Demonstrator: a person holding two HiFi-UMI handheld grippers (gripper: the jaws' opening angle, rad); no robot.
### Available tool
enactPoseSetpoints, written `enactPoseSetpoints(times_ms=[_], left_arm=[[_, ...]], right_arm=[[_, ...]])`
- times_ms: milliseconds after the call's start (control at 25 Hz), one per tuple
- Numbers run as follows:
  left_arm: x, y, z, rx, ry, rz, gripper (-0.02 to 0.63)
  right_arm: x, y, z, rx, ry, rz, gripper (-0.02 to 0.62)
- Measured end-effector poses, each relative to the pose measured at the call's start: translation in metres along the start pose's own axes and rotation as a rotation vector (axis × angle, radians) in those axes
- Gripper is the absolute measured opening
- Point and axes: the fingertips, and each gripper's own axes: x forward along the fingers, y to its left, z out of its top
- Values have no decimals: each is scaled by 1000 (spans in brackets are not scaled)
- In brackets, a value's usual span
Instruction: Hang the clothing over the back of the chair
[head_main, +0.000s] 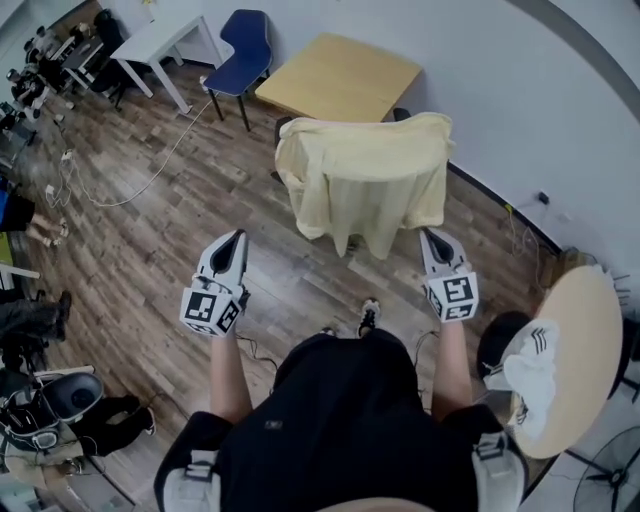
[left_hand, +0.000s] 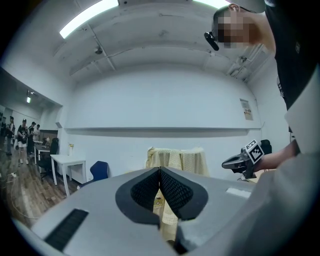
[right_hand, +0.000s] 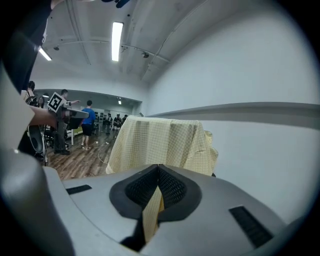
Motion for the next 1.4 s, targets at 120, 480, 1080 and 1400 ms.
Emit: enactPoseSetpoints(times_ms=[120, 480, 1080, 1400], left_arm=[[-10, 4, -2, -2, 1, -29, 2], [-42, -6, -20, -22, 11, -106, 2], [-90, -28, -41, -23, 15, -144, 2], [-86, -39, -38, -5, 11, -173, 2]], right_arm=[[-11, 18, -1, 4, 22, -30, -5], [-50, 57, -13, 3, 56, -84, -5], [-96, 100, -29, -4, 101, -99, -5], [-106, 103, -36, 3, 92, -117, -5]])
